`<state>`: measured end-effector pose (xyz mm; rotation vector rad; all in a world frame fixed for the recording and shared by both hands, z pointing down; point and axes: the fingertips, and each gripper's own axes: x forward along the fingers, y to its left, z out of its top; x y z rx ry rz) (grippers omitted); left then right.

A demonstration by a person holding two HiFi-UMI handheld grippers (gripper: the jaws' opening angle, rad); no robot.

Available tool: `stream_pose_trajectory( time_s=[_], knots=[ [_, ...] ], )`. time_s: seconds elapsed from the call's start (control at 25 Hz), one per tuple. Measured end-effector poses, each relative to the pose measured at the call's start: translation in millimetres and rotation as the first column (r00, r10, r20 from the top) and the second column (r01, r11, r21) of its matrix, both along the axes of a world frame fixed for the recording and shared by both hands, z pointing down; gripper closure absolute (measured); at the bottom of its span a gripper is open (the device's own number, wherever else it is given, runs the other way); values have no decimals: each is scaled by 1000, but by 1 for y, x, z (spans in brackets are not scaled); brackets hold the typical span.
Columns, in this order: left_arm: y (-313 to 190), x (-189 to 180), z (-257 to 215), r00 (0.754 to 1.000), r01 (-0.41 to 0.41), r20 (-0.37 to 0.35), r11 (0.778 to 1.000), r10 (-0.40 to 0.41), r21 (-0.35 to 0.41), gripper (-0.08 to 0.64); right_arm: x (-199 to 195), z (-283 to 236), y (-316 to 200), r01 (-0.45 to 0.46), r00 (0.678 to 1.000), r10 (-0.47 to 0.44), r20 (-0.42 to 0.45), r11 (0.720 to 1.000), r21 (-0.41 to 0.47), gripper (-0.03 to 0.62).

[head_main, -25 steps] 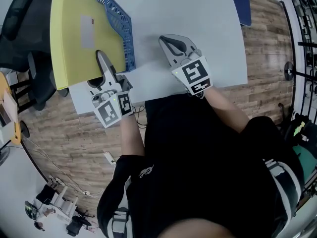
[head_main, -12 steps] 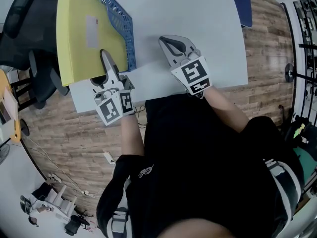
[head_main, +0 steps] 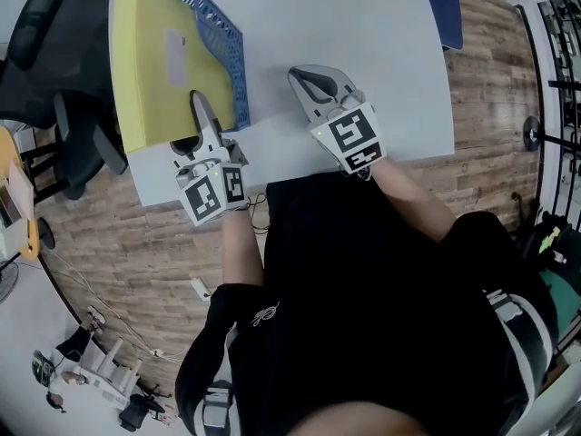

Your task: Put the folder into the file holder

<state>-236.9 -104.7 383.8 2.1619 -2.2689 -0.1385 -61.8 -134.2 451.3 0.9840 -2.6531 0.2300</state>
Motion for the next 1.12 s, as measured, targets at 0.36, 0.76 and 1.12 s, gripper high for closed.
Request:
stream_pose_trajectory(
  time_s=[0.36, 0.76, 1.12],
  knots=[
    [0, 1, 9, 1000, -10, -3, 1000, 10, -22, 376, -3, 4, 2, 4, 1000, -4, -3, 1000, -4, 588],
    [-1, 5, 15, 1000, -21, 2, 999, 21, -45, 376, -3, 4, 3, 4, 1000, -4, -6, 1000, -7, 588],
    [-1, 7, 24, 999, -31, 7, 997, 32, -67, 376, -6, 6, 4, 11, 1000, -11, -4, 1000, -8, 588]
  ],
)
